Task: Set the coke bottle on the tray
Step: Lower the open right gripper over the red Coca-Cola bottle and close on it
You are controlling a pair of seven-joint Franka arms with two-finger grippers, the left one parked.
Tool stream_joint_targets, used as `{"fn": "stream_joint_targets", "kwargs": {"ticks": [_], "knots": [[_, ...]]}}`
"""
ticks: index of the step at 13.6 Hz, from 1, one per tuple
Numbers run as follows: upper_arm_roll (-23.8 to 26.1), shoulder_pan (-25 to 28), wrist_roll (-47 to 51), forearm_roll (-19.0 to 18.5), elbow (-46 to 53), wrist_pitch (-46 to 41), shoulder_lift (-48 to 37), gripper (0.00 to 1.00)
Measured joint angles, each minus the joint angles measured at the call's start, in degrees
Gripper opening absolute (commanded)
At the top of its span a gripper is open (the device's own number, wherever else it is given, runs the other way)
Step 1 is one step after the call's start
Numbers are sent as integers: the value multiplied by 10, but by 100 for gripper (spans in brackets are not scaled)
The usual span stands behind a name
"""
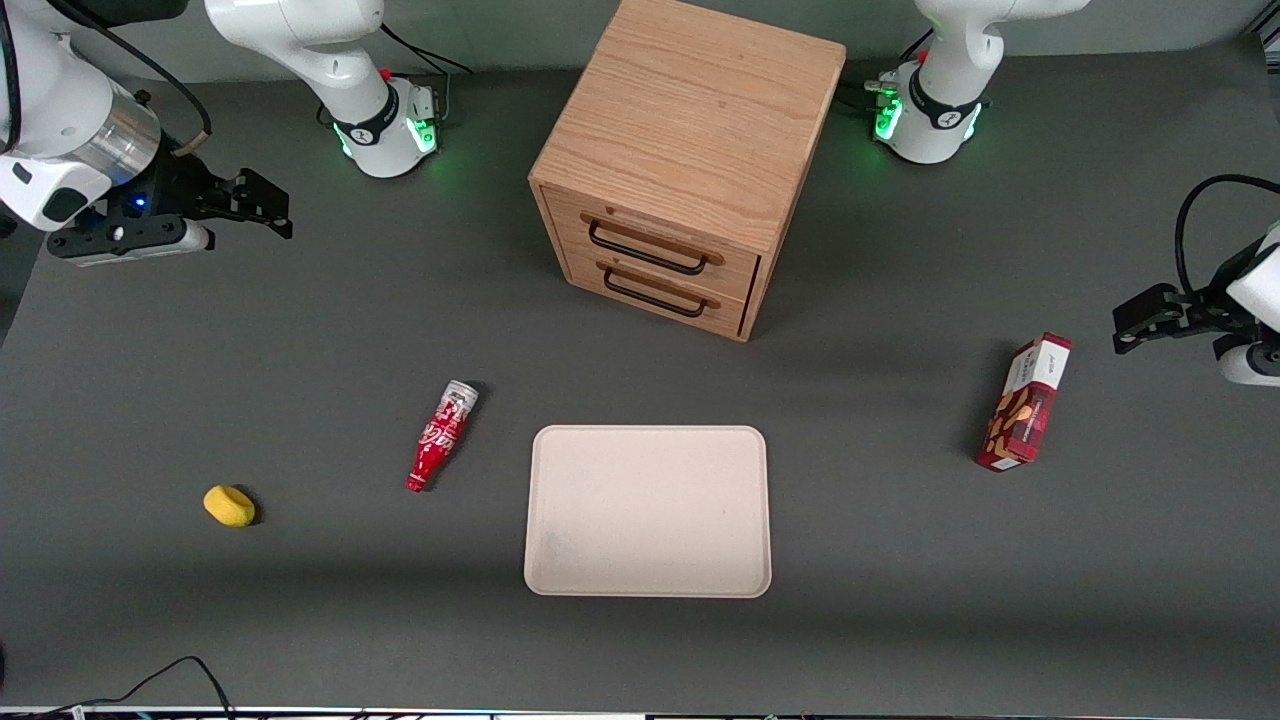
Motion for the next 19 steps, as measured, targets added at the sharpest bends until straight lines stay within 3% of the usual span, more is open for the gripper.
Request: {"fn": "stream_joint_targets", "kwargs": {"ticks": [9, 13, 19], "knots": [[9, 4, 54, 1, 9, -1, 32, 100], [50, 7, 167, 1, 75, 20, 161, 100], [74, 11, 282, -22, 87, 200, 316, 100]]}}
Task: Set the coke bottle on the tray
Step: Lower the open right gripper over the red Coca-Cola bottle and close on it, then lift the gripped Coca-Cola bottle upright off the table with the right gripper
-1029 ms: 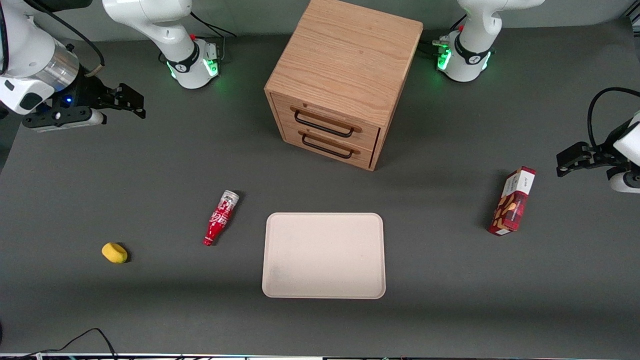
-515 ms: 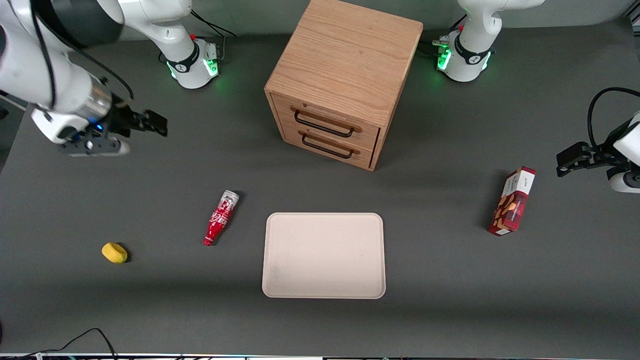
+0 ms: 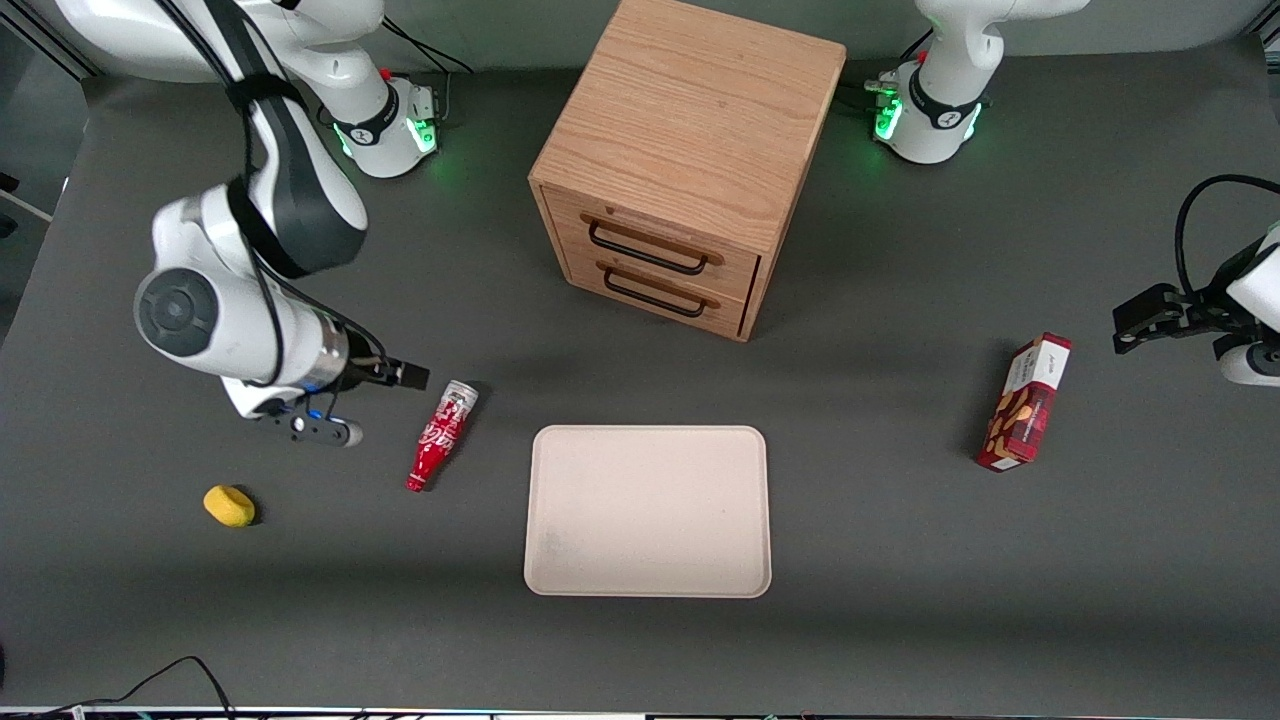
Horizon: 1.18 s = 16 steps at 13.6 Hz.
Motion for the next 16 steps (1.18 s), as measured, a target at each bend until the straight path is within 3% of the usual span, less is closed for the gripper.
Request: {"fn": "stream_joint_targets", "kwargs": {"ticks": [5, 7, 13, 14, 15, 16], "knots": [[1, 15, 131, -87, -71, 187, 65, 100], [1, 16, 175, -125, -78, 220, 96, 100], [0, 16, 247, -186, -88, 273, 146, 99], [0, 16, 257, -194, -89, 274, 149, 95], [0, 16, 260, -197, -90, 275, 152, 82], [0, 16, 261, -198, -90, 276, 154, 59]]}}
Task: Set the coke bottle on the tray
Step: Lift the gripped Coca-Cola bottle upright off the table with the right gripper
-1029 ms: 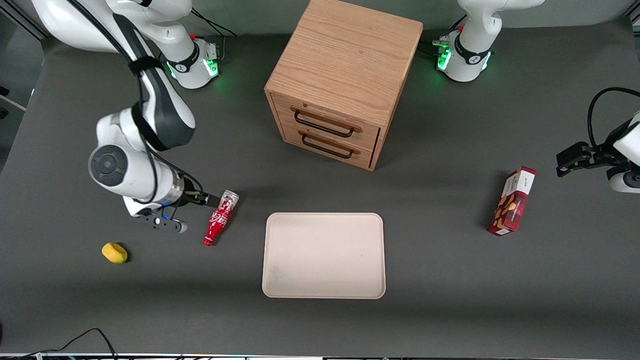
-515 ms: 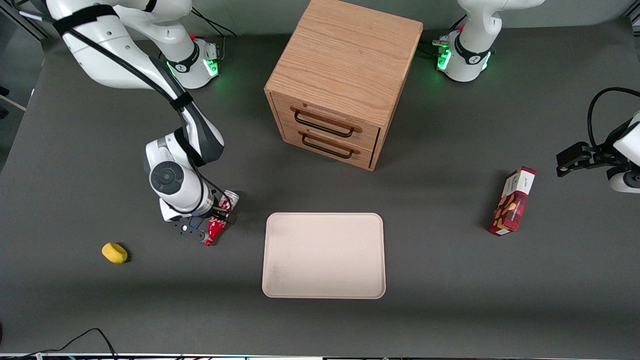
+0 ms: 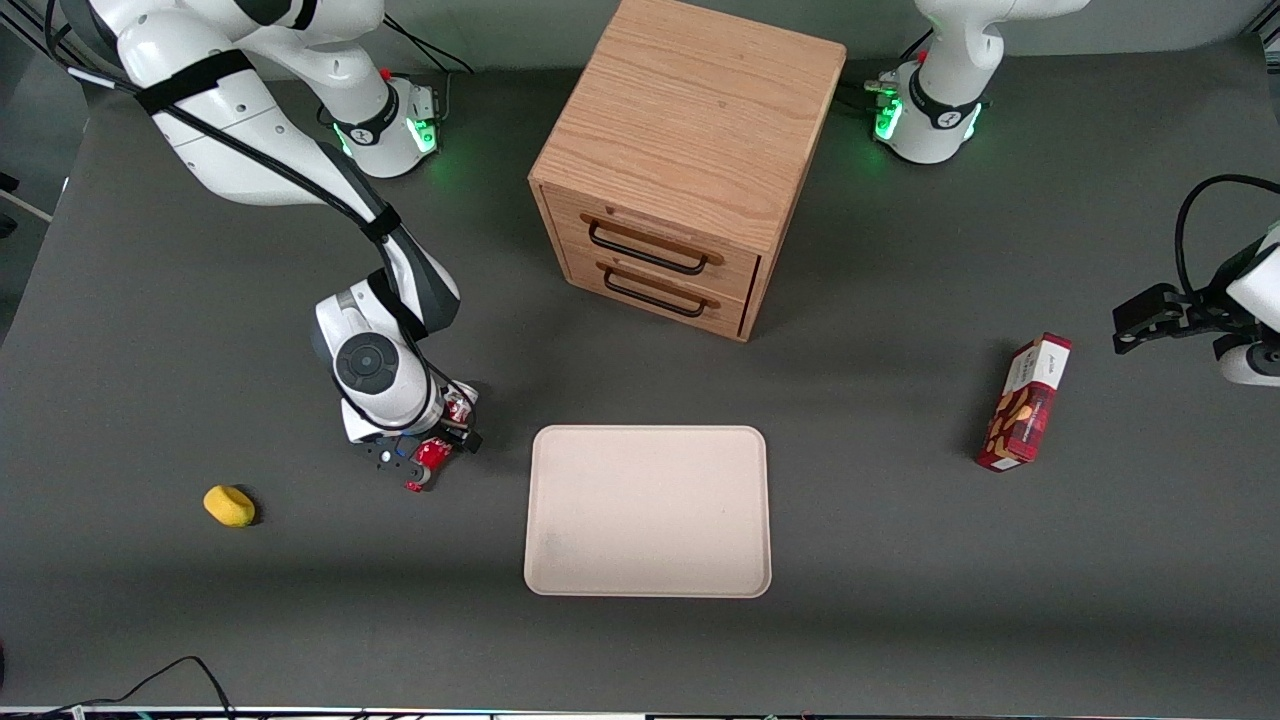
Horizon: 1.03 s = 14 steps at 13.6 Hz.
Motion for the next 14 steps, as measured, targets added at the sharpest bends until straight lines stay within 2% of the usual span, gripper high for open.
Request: {"fn": "stream_joint_targets", "kwargs": {"ticks": [1, 2, 8, 10, 13, 14], "knots": [[0, 0, 0, -1, 0, 1, 1, 23], [0, 0, 2, -2, 0, 1, 1, 0], [1, 0, 10, -7, 0, -1, -6, 0], [12, -5, 10, -7, 1, -37, -29, 0], [92, -66, 4, -2, 7, -125, -93, 0], [117, -89, -13, 16, 11, -157, -119, 0]]}}
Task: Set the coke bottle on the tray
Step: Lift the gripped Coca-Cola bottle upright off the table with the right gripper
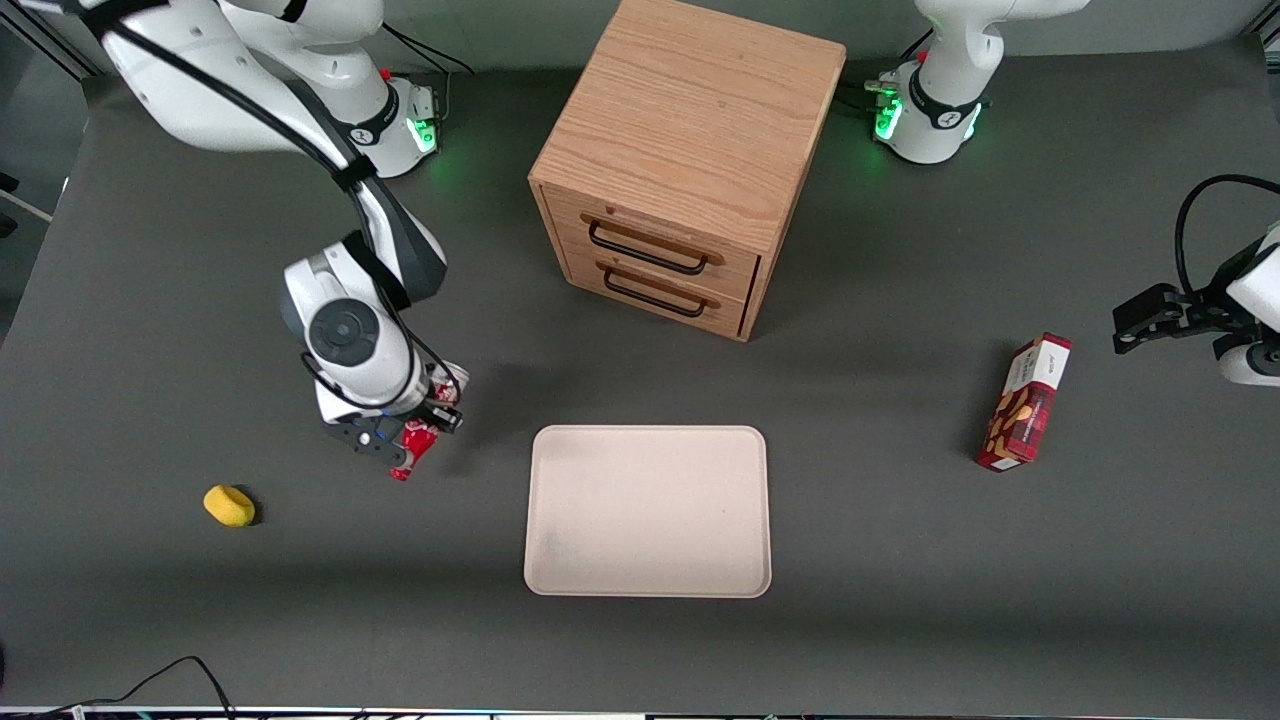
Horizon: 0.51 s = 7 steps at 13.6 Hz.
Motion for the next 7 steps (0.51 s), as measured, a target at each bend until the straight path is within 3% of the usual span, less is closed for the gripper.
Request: {"fn": "stream_joint_targets", "kwargs": {"ticks": [3, 7], "knots": [[9, -22, -105, 93, 34, -116, -82, 0], [-28, -20, -238, 152, 139, -301, -141, 0]]}}
